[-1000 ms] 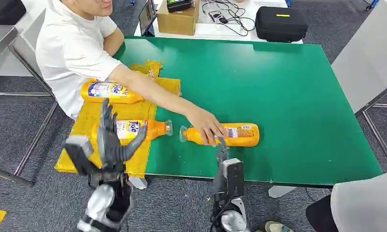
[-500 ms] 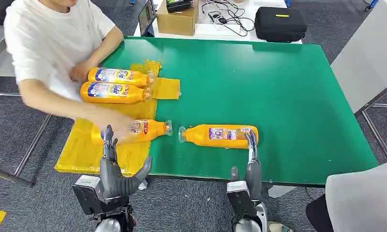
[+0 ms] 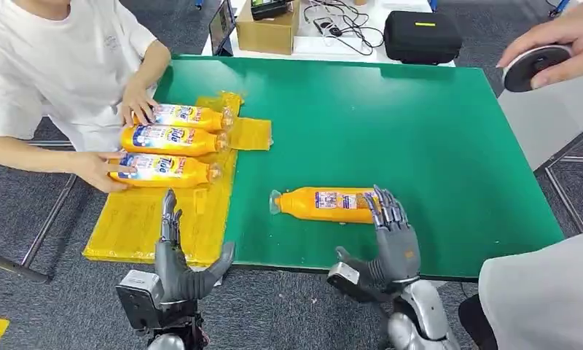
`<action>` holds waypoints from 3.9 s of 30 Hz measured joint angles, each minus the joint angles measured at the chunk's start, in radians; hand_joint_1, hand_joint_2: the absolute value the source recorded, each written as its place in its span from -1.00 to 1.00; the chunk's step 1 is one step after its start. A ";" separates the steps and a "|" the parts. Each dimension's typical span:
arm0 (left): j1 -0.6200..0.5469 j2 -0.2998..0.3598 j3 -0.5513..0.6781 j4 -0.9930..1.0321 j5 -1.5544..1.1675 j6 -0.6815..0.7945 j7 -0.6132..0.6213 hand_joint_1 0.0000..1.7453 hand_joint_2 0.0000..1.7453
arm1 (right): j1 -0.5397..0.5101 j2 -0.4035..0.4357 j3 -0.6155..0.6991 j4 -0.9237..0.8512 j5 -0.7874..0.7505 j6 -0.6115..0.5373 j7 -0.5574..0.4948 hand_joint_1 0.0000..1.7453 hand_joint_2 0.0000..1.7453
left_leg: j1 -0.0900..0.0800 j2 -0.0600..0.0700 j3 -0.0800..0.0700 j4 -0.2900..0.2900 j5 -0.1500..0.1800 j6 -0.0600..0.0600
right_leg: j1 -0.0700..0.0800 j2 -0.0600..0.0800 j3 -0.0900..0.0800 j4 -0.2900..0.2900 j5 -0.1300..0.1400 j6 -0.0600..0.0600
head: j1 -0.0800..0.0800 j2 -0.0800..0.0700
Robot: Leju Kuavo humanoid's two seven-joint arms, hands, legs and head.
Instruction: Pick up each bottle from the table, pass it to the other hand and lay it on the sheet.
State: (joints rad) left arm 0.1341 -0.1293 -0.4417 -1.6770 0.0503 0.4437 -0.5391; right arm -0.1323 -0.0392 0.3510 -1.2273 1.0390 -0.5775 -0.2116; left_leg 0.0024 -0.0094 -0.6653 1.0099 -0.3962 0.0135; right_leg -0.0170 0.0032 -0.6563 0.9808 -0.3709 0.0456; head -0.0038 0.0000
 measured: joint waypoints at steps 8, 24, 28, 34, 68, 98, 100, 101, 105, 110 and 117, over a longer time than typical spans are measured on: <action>-0.034 -0.014 -0.005 0.018 -0.042 -0.016 0.050 -1.00 1.00 | -0.267 -0.013 0.020 0.298 0.078 0.199 0.164 -1.00 1.00 | 0.000 0.001 0.002 0.000 0.001 0.000 | 0.000 0.000 0.002 0.001 0.000 0.000 | 0.000 0.000; -0.105 -0.039 -0.005 0.081 -0.049 -0.015 0.064 -1.00 1.00 | -0.593 0.093 0.120 0.675 0.123 0.391 0.241 -1.00 1.00 | 0.000 0.000 0.003 0.000 0.002 0.001 | 0.000 0.000 0.003 0.001 -0.001 0.001 | 0.000 0.000; -0.123 -0.039 -0.014 0.095 -0.048 -0.027 0.072 -1.00 1.00 | -0.614 0.112 0.121 0.711 0.101 0.418 0.229 -1.00 1.00 | 0.000 0.000 0.003 0.000 0.002 0.001 | 0.000 0.000 0.003 0.001 -0.001 0.001 | 0.000 0.000; -0.140 -0.039 -0.026 0.108 -0.044 -0.034 0.082 -1.00 1.00 | -0.617 0.129 0.121 0.732 0.068 0.452 0.201 -1.00 1.00 | 0.000 0.000 0.003 0.000 0.002 0.001 | 0.000 0.000 0.003 0.001 -0.001 0.001 | 0.000 0.000; -0.225 -0.038 -0.064 0.226 -0.027 -0.063 0.100 -1.00 1.00 | -0.700 0.134 0.282 0.879 0.169 0.723 0.308 1.00 1.00 | 0.000 0.000 0.010 0.000 0.001 0.001 | 0.000 0.000 0.009 0.001 -0.001 0.000 | 0.000 0.000; 0.015 0.007 -0.026 0.067 0.346 -0.313 0.007 -1.00 1.00 | -0.086 0.131 0.062 -0.005 -0.711 0.310 -0.165 1.00 1.00 | 0.002 0.001 0.012 0.000 -0.009 -0.002 | 0.003 0.000 0.011 0.001 -0.009 -0.002 | 0.000 0.000; 0.019 0.009 -0.027 0.066 0.347 -0.324 0.006 -1.00 1.00 | -0.080 0.133 0.073 -0.009 -0.711 0.329 -0.165 1.00 1.00 | 0.002 0.001 0.012 0.000 -0.009 -0.002 | 0.003 0.000 0.011 0.001 -0.009 -0.002 | 0.000 0.000; 0.023 0.012 -0.031 0.066 0.348 -0.333 0.006 -1.00 1.00 | -0.070 0.138 0.089 -0.015 -0.711 0.341 -0.165 1.00 1.00 | 0.002 0.001 0.012 0.000 -0.009 -0.002 | 0.003 0.000 0.011 0.001 -0.009 -0.003 | 0.000 0.000; 0.028 0.020 -0.038 0.062 0.362 -0.350 0.010 -1.00 1.00 | -0.060 0.145 0.120 -0.027 -0.700 0.371 -0.165 1.00 1.00 | 0.003 0.000 0.012 0.000 -0.008 -0.002 | 0.003 0.000 0.011 0.001 -0.009 -0.003 | 0.000 0.000; 0.016 0.019 -0.038 0.064 0.381 -0.382 0.036 -1.00 1.00 | -0.057 0.149 0.237 -0.025 -0.665 0.464 -0.168 1.00 1.00 | 0.003 0.001 0.012 0.000 -0.008 -0.002 | 0.003 0.000 0.011 0.001 -0.009 -0.003 | 0.000 0.000; 0.014 0.019 -0.037 0.064 0.397 -0.409 0.051 -1.00 1.00 | -0.056 0.151 0.331 -0.002 -0.668 0.461 -0.174 1.00 1.00 | 0.002 0.000 0.012 0.000 -0.009 -0.002 | 0.003 0.000 0.011 0.001 -0.010 -0.003 | 0.000 0.000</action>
State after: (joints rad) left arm 0.1477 -0.1099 -0.4791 -1.6133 0.4475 0.0347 -0.4879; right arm -0.1879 0.1118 0.6821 -1.2291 0.3708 -0.1163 -0.3857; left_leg 0.0048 -0.0090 -0.6532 1.0098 -0.4050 0.0114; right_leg -0.0142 0.0033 -0.6451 0.9817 -0.3804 0.0427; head -0.0038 0.0000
